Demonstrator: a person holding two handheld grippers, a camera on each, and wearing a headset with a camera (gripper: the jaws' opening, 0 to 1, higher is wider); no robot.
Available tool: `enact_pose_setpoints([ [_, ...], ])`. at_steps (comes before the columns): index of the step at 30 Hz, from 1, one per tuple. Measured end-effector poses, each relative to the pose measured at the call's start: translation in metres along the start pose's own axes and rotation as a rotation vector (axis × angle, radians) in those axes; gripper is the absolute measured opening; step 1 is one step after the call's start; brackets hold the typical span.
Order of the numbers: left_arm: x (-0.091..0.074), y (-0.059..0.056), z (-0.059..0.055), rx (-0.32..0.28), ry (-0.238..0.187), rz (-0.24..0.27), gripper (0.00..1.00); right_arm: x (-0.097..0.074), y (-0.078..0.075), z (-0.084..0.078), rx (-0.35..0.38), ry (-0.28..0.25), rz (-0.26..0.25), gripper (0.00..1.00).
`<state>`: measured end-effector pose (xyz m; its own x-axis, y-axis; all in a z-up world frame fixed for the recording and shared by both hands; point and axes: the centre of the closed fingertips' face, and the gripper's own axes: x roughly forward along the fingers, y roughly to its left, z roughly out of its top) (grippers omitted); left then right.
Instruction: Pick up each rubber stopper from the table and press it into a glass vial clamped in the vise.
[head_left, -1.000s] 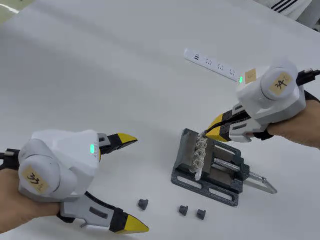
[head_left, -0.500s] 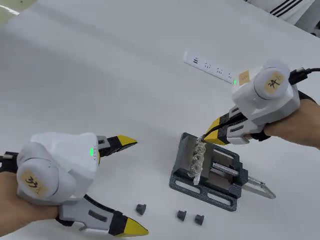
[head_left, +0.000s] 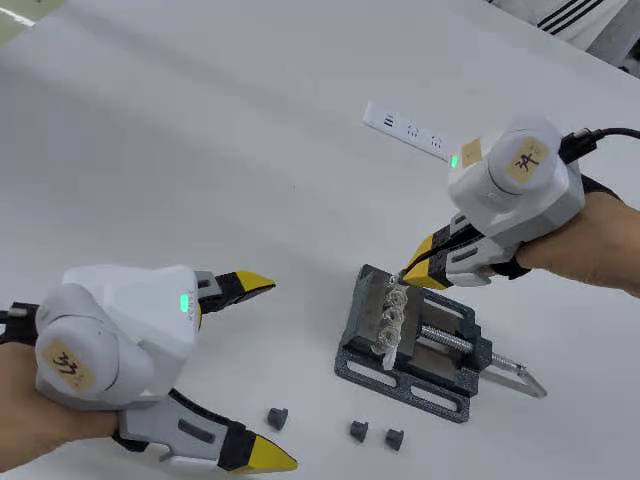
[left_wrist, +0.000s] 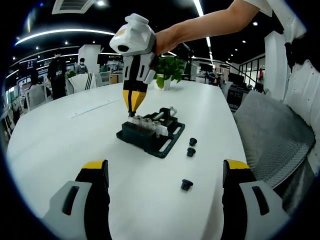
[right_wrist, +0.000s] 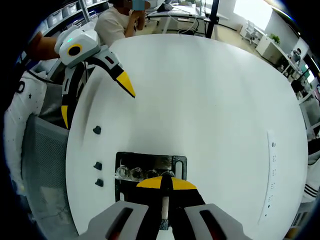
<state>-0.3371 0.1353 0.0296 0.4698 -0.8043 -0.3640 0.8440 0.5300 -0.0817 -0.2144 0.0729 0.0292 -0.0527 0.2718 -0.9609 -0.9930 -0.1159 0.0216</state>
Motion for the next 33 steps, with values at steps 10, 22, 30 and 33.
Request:
enact_pose_setpoints([
  [10, -0.0001, 0.0000, 0.0008, -0.003, -0.003, 0.002, 0.94, 0.0019, -0.0013, 0.0004, 0.026, 0.024, 0.005, 0.00],
  [22, -0.0018, -0.0003, 0.0011, -0.002, -0.001, 0.002, 0.94, 0.0021, -0.0002, -0.0006, 0.037, 0.004, -0.002, 0.00],
  [30, -0.0007, 0.0007, 0.0001, -0.003, 0.002, 0.000, 0.94, 0.0037, -0.0006, 0.0000, 0.027, -0.019, -0.013, 0.00],
  [33, -0.0001, 0.0012, 0.0001, -0.001, 0.004, -0.001, 0.94, 0.0051, -0.0022, 0.0006, 0.012, 0.003, -0.004, 0.00],
])
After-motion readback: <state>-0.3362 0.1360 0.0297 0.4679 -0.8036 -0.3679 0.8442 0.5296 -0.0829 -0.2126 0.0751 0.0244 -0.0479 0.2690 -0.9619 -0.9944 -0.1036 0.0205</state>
